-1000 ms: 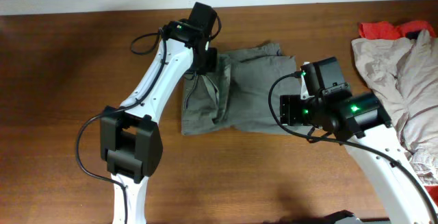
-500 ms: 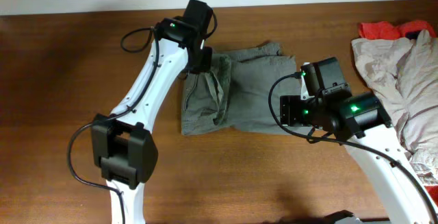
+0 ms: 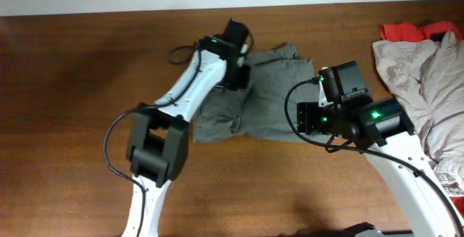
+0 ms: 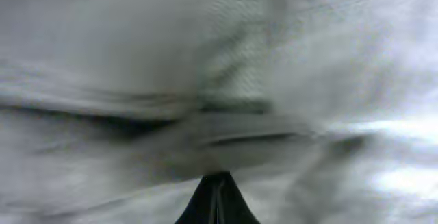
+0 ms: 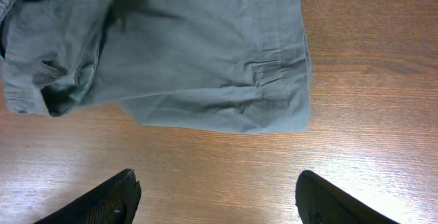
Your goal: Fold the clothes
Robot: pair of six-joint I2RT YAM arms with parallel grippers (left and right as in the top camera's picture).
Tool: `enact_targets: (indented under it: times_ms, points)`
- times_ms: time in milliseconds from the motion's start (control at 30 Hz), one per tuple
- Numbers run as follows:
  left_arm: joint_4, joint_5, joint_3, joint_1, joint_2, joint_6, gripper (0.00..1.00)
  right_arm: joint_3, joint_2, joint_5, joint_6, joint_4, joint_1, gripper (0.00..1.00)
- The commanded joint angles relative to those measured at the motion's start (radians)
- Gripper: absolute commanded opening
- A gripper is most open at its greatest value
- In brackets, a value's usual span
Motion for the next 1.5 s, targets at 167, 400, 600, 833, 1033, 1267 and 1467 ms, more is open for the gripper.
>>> enact_targets:
  times_ms: [167, 400, 600, 833, 1033, 1267, 1467]
  points:
    - [0.016, -0.060, 0.005, -0.079, 0.050, 0.027, 0.05, 0.000, -0.015, -0.006, 0.001, 0.000, -0.003, 0.78]
    - [-0.183, -0.061, 0.174, -0.037, -0.009, 0.028, 0.09, 0.000, -0.015, -0.006, 0.000, -0.016, -0.003, 0.78]
    - [-0.370, -0.061, 0.288, 0.010, -0.074, 0.028, 0.33, 0.000, -0.015, -0.006, 0.000, -0.026, -0.003, 0.78]
    - [-0.453, -0.058, 0.181, 0.010, -0.072, 0.028, 0.22, 0.000, -0.015, -0.005, 0.000, -0.026, -0.003, 0.78]
    - [-0.337, -0.009, -0.080, -0.021, -0.072, 0.027, 0.15, 0.000, -0.015, -0.005, 0.000, -0.026, -0.003, 0.78]
    - [-0.159, 0.135, -0.331, -0.065, -0.072, 0.028, 0.15, 0.000, -0.015, -0.005, 0.000, -0.023, -0.003, 0.78]
    - [-0.154, 0.127, -0.311, -0.089, -0.074, 0.047, 0.16, 0.000, -0.015, -0.006, 0.000, -0.024, -0.003, 0.78]
